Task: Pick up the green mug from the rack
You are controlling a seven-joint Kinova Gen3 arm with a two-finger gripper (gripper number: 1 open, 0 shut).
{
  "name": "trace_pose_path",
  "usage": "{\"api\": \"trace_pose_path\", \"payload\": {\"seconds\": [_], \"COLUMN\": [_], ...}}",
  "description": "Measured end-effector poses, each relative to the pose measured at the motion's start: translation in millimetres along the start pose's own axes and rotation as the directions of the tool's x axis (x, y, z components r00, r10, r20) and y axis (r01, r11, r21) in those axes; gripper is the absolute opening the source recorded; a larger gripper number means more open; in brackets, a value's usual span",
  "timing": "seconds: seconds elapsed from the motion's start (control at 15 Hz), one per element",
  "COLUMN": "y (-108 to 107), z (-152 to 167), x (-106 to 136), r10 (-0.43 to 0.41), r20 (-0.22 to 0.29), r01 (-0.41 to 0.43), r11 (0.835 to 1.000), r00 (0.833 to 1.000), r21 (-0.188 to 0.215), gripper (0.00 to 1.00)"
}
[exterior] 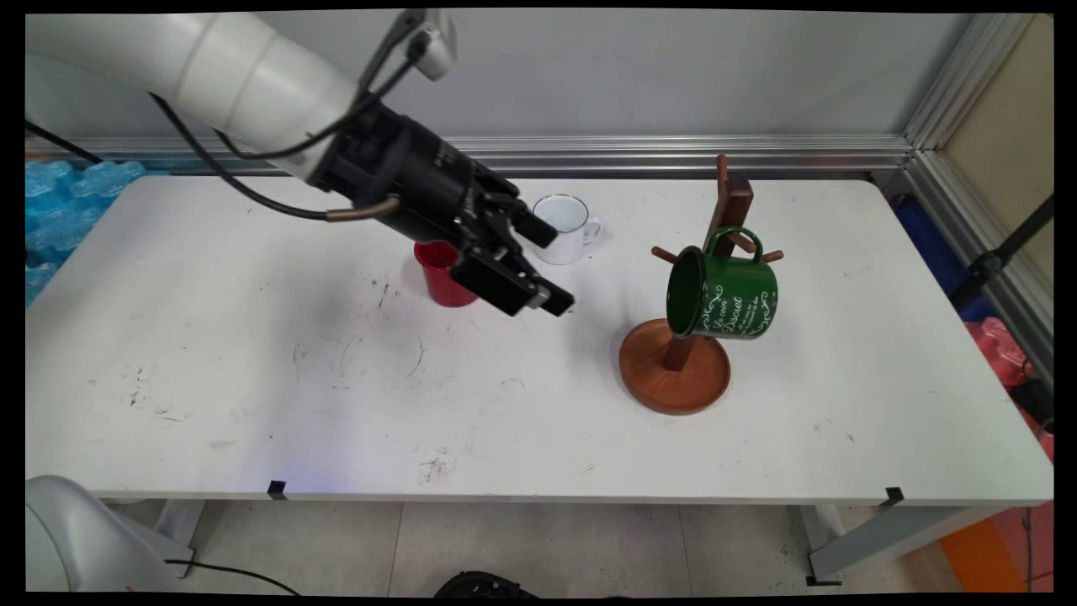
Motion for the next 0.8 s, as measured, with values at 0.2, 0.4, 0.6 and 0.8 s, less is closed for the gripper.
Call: {"api": "trace_pose_path", "payload": {"seconds": [0.2, 0.4, 0.6, 0.8], "y": [-1.1, -0.4, 0.3, 0.3], "z": [18.0, 31.3, 46.9, 60.0], "x": [-0.3, -0.9, -1.4, -1.3], "r10": [-0.016, -0.025, -0.031, -0.043], "r20": [-0.031, -0.052, -0.079, -0.106], "r01": [0.015, 0.023, 0.027, 0.036], "r11": [1.000, 0.999, 0.998, 0.997], "r00": [0.999, 0.998, 0.996, 0.993], "r21": [-0.016, -0.038, -0.061, -0.074], "gripper": [1.00, 1.00, 1.00, 1.00]}}
